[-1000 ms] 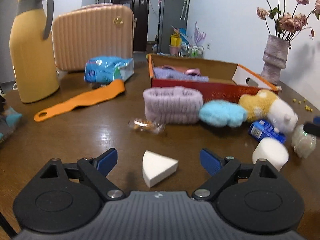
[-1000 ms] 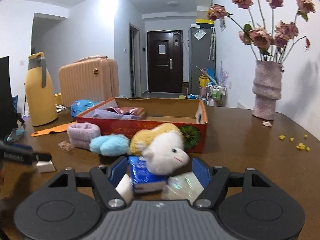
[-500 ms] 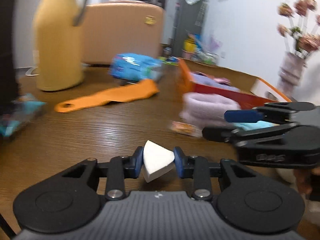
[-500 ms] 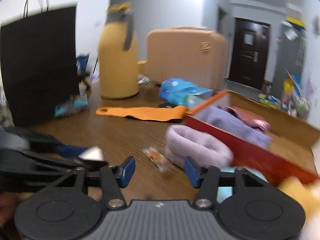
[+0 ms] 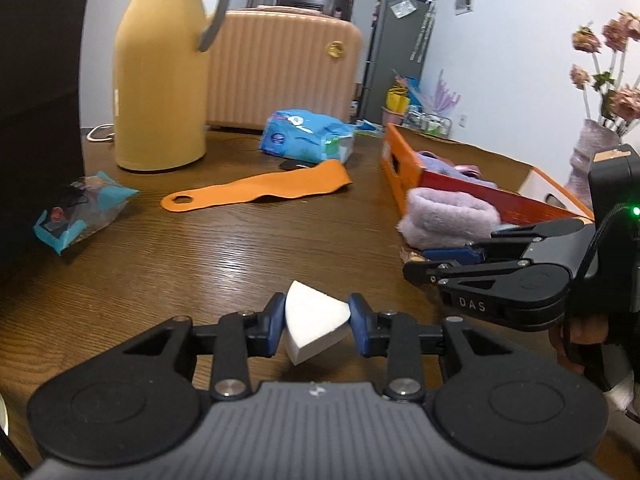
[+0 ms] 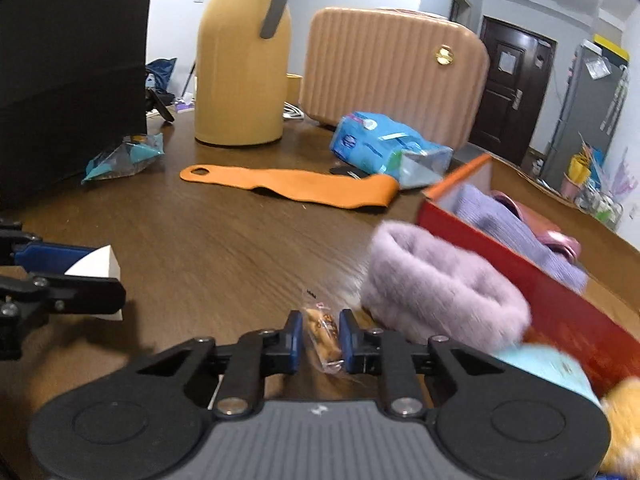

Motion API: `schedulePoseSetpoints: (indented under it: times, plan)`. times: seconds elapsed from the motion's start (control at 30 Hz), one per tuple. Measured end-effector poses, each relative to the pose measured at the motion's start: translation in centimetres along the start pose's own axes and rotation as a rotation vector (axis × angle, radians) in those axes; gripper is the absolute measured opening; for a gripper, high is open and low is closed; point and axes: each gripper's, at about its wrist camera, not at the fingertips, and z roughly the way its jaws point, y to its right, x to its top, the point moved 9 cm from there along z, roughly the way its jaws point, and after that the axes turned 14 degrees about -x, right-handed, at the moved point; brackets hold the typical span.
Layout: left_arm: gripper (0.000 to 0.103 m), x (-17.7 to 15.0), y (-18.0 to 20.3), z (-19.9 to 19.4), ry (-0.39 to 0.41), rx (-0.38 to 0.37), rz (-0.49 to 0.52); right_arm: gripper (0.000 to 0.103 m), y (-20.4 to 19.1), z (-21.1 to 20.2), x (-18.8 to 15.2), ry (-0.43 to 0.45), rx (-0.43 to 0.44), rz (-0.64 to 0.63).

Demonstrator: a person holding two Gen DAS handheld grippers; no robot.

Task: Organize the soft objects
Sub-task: 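Grasp the white foam triangle with the left gripper while the right grasps the snack packet, then carry both held items over the box and open both grippers to drop them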

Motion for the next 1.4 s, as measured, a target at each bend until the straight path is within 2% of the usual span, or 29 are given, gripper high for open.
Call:
schedulePoseSetpoints:
  times: [0.27, 0.43, 0.63, 0.77, 0.83, 0.9, 1.03, 1.23, 1.33, 1.4]
  plan:
    - [0.035, -1.5, 3.4, -0.5, -0.024, -0.062, 0.032, 0.015, 1.7, -7.5, -5.7, -0.011, 0.017, 0.152]
    - [0.035, -1.9, 6.0, 0.2, -0.044, -0.101, 0.068, 0.015, 3.2, -11.4, -7.7, 0.020, 0.006, 0.226]
    - [0.035, -1.0, 9.3, 1.5, -0.044, -0.151, 0.118, 0.015, 6.6, -14.7, -7.5, 0.100, -0.027, 0.301]
    - [0.035, 3.1, 11.7, 2.5, 0.010, -0.252, 0.117, 0.015, 10.6, -15.7, -5.5, 0.175, -0.024, 0.344]
    - [0.035, 5.9, 12.7, 3.4, 0.058, -0.271, 0.151, 0.015, 12.8, -15.3, -3.7, 0.209, -0.026, 0.357]
    - [0.035, 8.8, 13.3, 5.3, 0.069, -0.278, 0.167, 0.015, 15.1, -14.0, -1.6, 0.234, -0.008, 0.386]
    - [0.035, 12.7, 13.3, 10.3, 0.036, -0.250, 0.162, 0.015, 19.1, -10.1, 1.8, 0.233, 0.015, 0.461]
    - [0.035, 17.2, 14.8, 18.1, -0.030, -0.292, 0.157, 0.015, 25.4, -2.5, 5.1, 0.143, -0.021, 0.573]
    - [0.036, 18.8, 15.7, 23.4, -0.119, -0.336, 0.083, 0.015, 28.6, 2.3, 6.5, 0.062, -0.056, 0.616]
    - [0.036, 18.9, 15.8, 27.5, -0.217, -0.330, 0.001, 0.015, 30.5, 5.3, 6.7, -0.012, -0.064, 0.653]
